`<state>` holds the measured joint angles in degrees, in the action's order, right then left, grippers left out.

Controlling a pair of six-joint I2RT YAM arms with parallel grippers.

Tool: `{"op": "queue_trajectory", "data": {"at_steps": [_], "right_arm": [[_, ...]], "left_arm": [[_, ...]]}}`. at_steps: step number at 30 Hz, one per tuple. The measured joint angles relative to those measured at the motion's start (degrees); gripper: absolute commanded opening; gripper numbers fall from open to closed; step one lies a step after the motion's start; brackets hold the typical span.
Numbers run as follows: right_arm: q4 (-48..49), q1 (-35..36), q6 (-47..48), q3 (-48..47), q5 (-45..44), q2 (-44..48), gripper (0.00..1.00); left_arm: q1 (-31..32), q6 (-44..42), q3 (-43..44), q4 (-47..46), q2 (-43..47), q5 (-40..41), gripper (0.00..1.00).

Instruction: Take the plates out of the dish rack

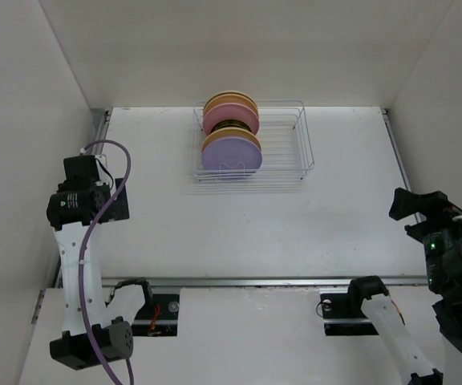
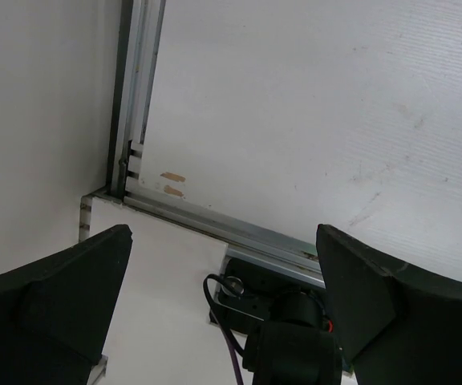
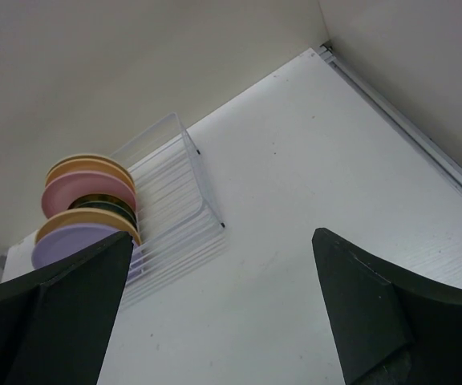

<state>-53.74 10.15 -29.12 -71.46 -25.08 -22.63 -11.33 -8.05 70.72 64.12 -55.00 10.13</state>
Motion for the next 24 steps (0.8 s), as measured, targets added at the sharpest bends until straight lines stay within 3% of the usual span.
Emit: {"op": "queue_trajectory", "data": {"at_steps": [7, 11, 17, 20, 24], "right_arm": [[0.04, 0.00, 0.76, -3.54, -0.79, -2.43, 1.00], [1.75, 0.00, 4.76, -6.23, 4.04, -7.96, 1.00], [7.43, 0.00, 13.35, -15.28, 18.58, -26.97, 1.00], [11.50, 0.52, 17.16, -19.45, 27.65, -37.77, 0.84], [15.23, 8.94, 21.92, -25.90, 29.94, -55.89, 0.81]], "left_arm": [[0.00, 0.00, 0.00, -0.04, -0.52, 0.00, 1.00], [0.00, -0.07, 0.00, -0.37, -1.84, -1.01, 1.00], [0.00, -0.13, 0.17, -1.31, -6.16, -3.37, 1.00], [0.00, -0.13, 1.81, -1.36, -10.25, -4.35, 1.00], [0.00, 0.15, 6.64, -1.64, -17.25, -5.66, 1.00]]}}
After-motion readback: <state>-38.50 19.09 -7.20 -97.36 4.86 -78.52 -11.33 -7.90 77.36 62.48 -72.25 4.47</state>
